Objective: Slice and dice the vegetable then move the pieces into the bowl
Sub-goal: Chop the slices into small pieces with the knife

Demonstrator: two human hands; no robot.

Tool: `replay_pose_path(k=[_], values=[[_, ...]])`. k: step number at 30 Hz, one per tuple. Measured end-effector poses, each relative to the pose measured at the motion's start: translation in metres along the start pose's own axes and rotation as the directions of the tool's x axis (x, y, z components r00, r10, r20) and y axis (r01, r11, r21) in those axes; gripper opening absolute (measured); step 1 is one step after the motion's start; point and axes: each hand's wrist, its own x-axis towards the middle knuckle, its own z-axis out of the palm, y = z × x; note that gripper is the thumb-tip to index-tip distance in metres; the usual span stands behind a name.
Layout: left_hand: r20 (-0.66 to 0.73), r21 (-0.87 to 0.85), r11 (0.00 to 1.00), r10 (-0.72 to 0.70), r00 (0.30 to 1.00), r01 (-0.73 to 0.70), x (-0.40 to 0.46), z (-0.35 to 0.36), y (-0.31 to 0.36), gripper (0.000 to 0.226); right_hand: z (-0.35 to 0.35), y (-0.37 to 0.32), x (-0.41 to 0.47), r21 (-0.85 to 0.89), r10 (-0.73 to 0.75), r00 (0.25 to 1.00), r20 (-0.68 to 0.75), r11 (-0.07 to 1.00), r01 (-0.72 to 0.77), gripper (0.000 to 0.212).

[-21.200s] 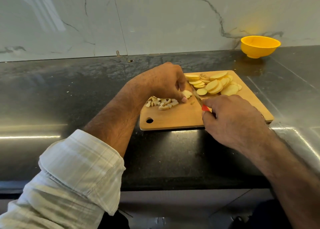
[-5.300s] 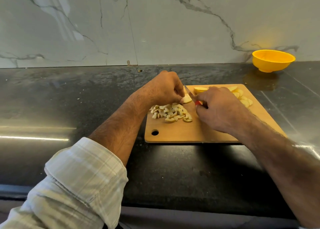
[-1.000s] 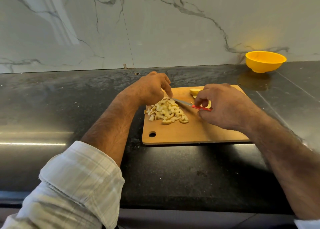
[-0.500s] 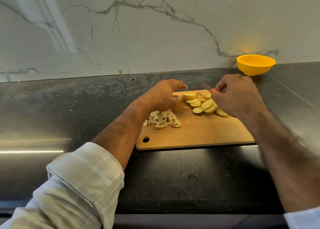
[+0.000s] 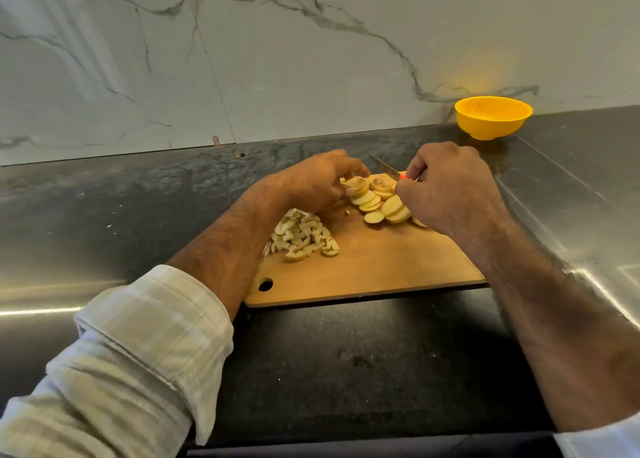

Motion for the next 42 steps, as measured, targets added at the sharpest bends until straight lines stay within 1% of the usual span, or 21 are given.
replay_pose_path(k=[3,6,8,11,14,19,24,31,35,42], values=[[-0.020,0.009,1.000,0.016,1.000,-0.015,-0.006,0.000,-0.003,0.040,-0.001,-0.001,-0.001,0.007,-0.012,1.000,-0.016,1.000,0.012,0.010],[-0.112,0.037,0.999,0.030,0.993,-0.026,-0.015,-0.002,-0.007,0.038,-0.001,-0.003,-0.004,0.034,-0.021,0.999,-0.032,0.999,0.022,0.010],[-0.149,0.011,1.000,0.022,0.989,-0.021,-0.020,-0.003,-0.009,0.041,-0.002,-0.006,-0.006,0.044,-0.032,0.999,-0.030,0.999,0.033,0.011],[-0.144,-0.027,1.000,0.008,0.990,-0.012,-0.023,-0.001,-0.007,0.049,-0.003,-0.007,-0.009,0.048,-0.051,0.998,-0.030,0.997,0.052,0.011],[-0.186,-0.013,1.000,0.018,0.982,-0.021,-0.020,0.001,-0.004,0.047,-0.003,-0.006,-0.009,0.046,-0.047,0.998,-0.034,0.998,0.048,0.011],[-0.207,-0.073,0.996,0.036,0.978,-0.052,-0.019,0.003,-0.008,0.045,-0.002,-0.006,-0.007,0.044,-0.037,0.999,-0.031,0.998,0.038,0.012],[-0.225,-0.061,0.996,0.049,0.973,-0.065,-0.017,0.006,-0.007,0.046,-0.002,-0.006,-0.007,0.041,-0.043,0.999,-0.025,0.998,0.044,0.012],[-0.254,-0.070,0.988,0.112,0.961,-0.134,-0.007,0.009,0.001,0.042,-0.003,-0.004,-0.005,0.031,-0.017,0.999,-0.043,0.999,0.018,0.013],[-0.256,-0.102,0.989,0.079,0.963,-0.109,-0.002,0.011,-0.001,0.043,-0.004,-0.003,-0.004,0.026,-0.011,0.999,-0.036,1.000,0.012,0.014],[-0.297,-0.124,0.987,0.065,0.953,-0.105,-0.002,0.009,-0.005,0.037,-0.005,-0.004,-0.005,0.027,-0.002,0.999,-0.035,1.000,0.003,0.013]])
